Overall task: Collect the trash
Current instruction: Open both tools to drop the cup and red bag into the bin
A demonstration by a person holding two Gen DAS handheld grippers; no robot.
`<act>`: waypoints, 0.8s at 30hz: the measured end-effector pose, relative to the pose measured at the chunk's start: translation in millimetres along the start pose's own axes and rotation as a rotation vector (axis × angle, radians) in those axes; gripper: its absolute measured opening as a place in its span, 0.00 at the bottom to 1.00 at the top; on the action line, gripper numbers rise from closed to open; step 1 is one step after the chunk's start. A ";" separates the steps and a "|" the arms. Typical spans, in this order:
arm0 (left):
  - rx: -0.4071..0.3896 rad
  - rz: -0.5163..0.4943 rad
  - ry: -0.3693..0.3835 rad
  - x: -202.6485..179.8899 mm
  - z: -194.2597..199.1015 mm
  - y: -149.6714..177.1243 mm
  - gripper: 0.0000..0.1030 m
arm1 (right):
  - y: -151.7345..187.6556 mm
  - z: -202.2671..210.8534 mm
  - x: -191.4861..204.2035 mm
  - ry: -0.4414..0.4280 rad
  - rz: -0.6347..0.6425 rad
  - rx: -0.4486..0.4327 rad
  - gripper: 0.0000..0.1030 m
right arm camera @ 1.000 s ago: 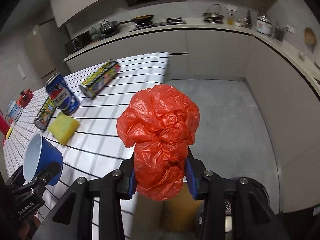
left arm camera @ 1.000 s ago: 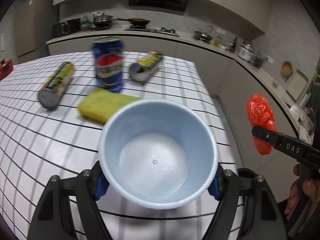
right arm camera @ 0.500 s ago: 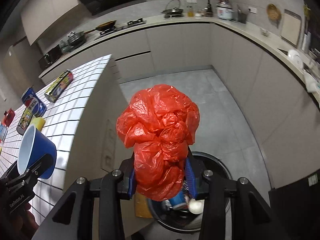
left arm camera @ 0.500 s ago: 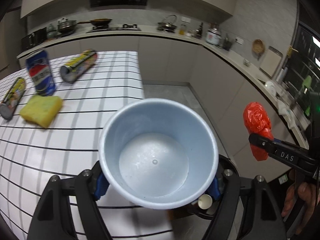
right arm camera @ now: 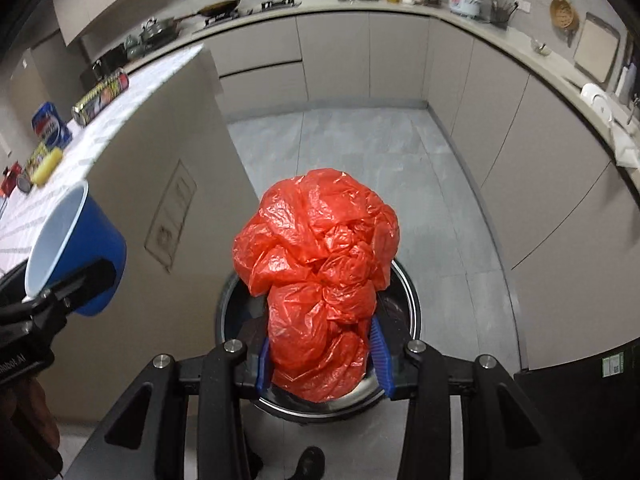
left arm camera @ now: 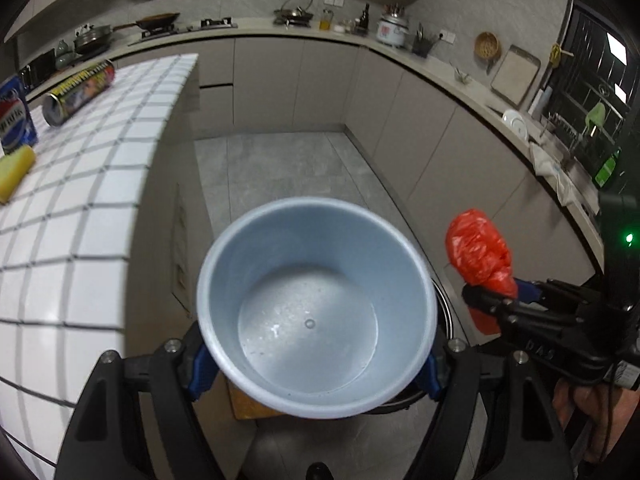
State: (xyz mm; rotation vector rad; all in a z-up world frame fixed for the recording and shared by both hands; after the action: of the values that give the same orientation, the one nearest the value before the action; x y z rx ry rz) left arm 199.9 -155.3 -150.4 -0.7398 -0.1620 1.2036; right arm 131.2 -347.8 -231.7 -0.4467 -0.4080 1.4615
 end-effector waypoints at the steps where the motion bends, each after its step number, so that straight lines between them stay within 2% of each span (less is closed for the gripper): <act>1: 0.007 0.000 -0.002 -3.5 -4.4 3.0 0.76 | 2.9 -3.6 -1.8 0.001 0.006 0.008 0.41; 14: 0.095 0.064 0.004 -20.2 -74.1 33.9 0.76 | 37.7 -77.2 -9.7 -0.055 0.225 0.096 0.41; 19: 0.135 0.076 0.008 -26.4 -92.7 38.8 0.76 | 39.5 -94.5 -8.4 -0.084 0.286 0.113 0.41; 21: 0.169 0.070 0.033 -31.5 -100.4 42.3 0.77 | 38.4 -99.4 -5.0 -0.120 0.305 0.120 0.43; 22: 0.185 0.057 0.018 -30.3 -101.9 44.6 0.78 | 40.0 -99.9 0.1 -0.168 0.317 0.119 0.55; 23: 0.194 0.043 -0.014 -28.5 -102.1 45.4 0.79 | 41.2 -104.0 2.7 -0.191 0.325 0.136 0.81; 24: 0.186 0.038 -0.032 -26.6 -99.9 43.6 0.84 | 43.3 -109.8 -1.8 -0.168 0.326 0.153 0.89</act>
State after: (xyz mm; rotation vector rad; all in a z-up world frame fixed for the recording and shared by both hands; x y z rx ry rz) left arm 204.3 -215.2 -245.2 -0.5632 -0.0610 1.2487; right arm 151.5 -351.7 -347.8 -0.2756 -0.3642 1.8410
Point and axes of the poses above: each gripper's, at about its wrist camera, not at the fingertips, and z roughly against the way its jaws point, x to its left, y to its underside, the point moved 10 cm from there along -z, roughly the way its jaws point, and after that the axes turned 6 degrees about y, right-handed, at the moved point
